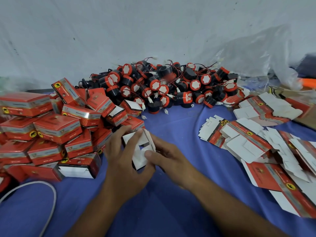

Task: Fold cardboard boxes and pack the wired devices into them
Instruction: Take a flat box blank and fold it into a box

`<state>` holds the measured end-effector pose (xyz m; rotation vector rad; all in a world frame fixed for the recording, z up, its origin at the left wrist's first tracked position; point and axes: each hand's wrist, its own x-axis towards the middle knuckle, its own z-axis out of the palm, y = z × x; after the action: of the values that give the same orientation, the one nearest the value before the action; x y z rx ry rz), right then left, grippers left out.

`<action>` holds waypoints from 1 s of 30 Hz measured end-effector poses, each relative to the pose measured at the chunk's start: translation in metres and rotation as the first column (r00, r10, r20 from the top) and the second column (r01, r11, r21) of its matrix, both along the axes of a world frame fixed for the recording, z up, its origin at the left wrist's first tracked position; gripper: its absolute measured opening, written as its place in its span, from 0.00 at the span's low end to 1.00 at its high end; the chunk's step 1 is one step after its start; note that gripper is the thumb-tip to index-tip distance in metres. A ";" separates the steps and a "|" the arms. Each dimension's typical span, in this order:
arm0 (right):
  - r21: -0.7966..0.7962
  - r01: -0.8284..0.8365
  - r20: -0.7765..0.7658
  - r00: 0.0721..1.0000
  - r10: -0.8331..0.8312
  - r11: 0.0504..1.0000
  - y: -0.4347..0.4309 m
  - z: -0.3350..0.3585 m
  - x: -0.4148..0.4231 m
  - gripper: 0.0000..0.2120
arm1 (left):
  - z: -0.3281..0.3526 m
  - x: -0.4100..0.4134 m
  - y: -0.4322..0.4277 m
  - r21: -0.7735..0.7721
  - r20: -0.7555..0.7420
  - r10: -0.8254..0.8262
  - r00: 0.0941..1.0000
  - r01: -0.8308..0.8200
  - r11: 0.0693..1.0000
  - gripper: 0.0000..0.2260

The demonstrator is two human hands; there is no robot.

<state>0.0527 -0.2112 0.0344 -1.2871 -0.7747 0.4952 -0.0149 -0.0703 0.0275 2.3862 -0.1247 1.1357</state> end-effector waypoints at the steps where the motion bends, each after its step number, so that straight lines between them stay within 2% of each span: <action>1: 0.013 0.010 -0.010 1.000 -0.010 1.000 0.000 0.000 0.000 0.24 | 0.001 0.001 -0.001 0.023 0.008 0.000 1.000 0.000 1.000 0.28; 9: 0.050 0.302 0.020 0.953 -0.304 0.952 0.007 -0.005 -0.003 0.17 | -0.005 -0.001 0.002 0.138 -0.076 -0.171 0.982 0.180 0.974 0.29; 18: 0.041 0.216 -0.013 0.976 -0.215 0.976 0.003 0.003 0.000 0.13 | -0.005 0.001 0.009 0.002 0.003 -0.182 0.983 0.182 0.983 0.34; 23: 0.014 0.210 -0.013 0.978 -0.210 0.978 0.002 0.002 0.000 0.14 | -0.004 0.000 0.009 0.022 0.021 -0.188 0.982 0.187 0.982 0.32; 28: 0.052 0.043 -0.004 0.999 -0.043 0.998 0.000 0.000 0.001 0.24 | -0.004 0.004 0.009 0.038 0.050 -0.170 0.984 0.168 0.985 0.30; 30: 0.065 0.018 -0.054 0.998 -0.014 0.998 -0.001 0.001 0.001 0.26 | -0.004 0.004 0.011 0.055 0.044 -0.166 0.985 0.164 0.985 0.30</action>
<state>0.0538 -0.2121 0.0350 -1.2144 -0.7299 0.4857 -0.0105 -0.0592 0.0234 2.3441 -0.3655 1.1246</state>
